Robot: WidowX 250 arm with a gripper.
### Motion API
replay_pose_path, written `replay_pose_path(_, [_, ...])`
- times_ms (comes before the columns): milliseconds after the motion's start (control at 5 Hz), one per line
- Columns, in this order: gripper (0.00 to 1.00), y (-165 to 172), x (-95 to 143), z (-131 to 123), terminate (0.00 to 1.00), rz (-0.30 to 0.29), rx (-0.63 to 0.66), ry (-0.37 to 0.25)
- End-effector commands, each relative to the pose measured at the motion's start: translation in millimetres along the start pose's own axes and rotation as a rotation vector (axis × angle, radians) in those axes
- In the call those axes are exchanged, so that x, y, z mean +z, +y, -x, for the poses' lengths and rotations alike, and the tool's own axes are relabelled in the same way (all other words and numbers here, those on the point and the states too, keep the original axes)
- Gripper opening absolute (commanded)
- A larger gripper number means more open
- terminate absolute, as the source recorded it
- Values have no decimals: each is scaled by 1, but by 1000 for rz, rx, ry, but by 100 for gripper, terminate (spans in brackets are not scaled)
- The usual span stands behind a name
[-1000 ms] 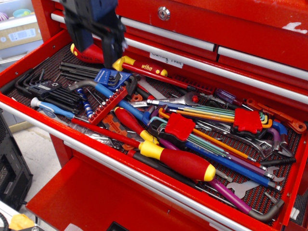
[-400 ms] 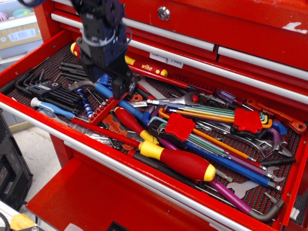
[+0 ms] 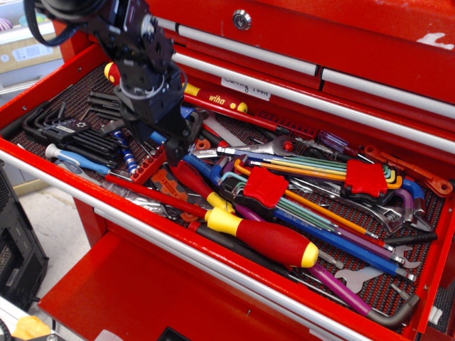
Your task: Pick up bit holder
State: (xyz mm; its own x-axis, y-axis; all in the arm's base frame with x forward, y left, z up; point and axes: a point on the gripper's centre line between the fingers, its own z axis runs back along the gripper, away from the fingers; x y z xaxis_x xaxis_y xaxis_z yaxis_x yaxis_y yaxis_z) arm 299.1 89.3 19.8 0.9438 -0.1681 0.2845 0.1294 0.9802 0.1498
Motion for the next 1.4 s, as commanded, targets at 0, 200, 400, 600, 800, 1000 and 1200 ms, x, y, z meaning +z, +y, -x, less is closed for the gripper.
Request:
replay_pose_path(0, [100, 9, -15, -1, 0, -12, -7, -34])
replay_pose_path(200, [0, 9, -19, 3, 0, -18, 24, -39])
replay_pose_path(400, [0, 7, -17, 3, 0, -12, 41, -22])
replay_pose_path(600, [0, 6, -11, 1, 0, -5, 42, 2])
replay_pose_path(800, [0, 15, 2, -7, 0, -42, 24, -2])
replay_pose_path(1000, [0, 22, 42, -21, 0, -103, 0, 53])
replay_pose_path(1200, [0, 28, 87, -29, 0, -170, -20, 73])
